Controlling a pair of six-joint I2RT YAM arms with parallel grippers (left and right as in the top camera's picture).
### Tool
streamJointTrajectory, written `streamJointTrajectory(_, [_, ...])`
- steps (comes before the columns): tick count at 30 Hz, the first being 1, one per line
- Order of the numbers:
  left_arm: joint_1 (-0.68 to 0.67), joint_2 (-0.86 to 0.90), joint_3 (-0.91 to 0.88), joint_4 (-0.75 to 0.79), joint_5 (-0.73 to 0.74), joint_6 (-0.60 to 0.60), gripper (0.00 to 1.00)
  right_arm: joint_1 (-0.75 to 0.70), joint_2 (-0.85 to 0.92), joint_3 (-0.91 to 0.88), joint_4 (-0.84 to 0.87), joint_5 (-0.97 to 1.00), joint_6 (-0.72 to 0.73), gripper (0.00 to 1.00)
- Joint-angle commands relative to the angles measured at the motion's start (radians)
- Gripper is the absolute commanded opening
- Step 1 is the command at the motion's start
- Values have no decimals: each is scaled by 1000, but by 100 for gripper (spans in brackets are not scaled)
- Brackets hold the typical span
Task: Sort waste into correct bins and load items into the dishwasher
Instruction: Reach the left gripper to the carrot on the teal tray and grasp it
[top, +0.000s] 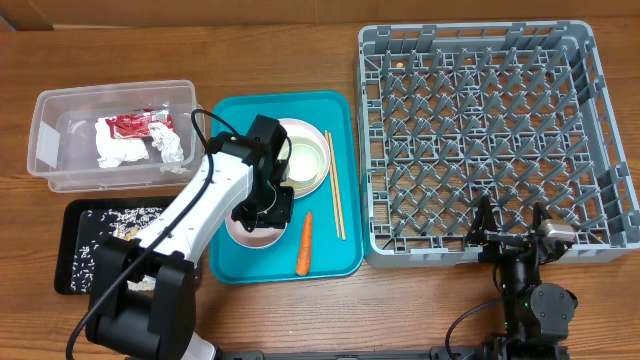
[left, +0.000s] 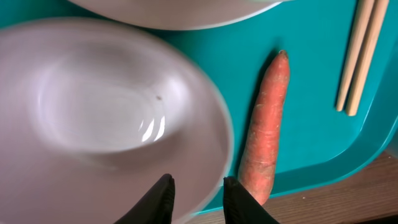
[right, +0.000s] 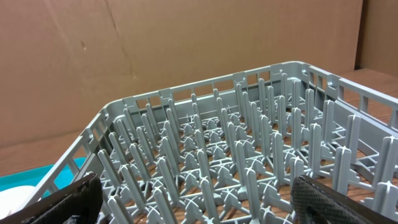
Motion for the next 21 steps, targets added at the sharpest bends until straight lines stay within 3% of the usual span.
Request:
streamJointTrajectory(1, [-7, 8, 20, -5, -13, -9, 30, -4, -10, -11, 6, -6, -3, 100])
streamJointTrajectory(13, [-26, -77, 27, -10, -17, -14, 24, -4, -10, -11, 6, -6, -3, 100])
streamJointTrajectory(21, [-183, -116, 27, 7, -82, -121, 23, -4, -10, -11, 6, -6, -3, 100])
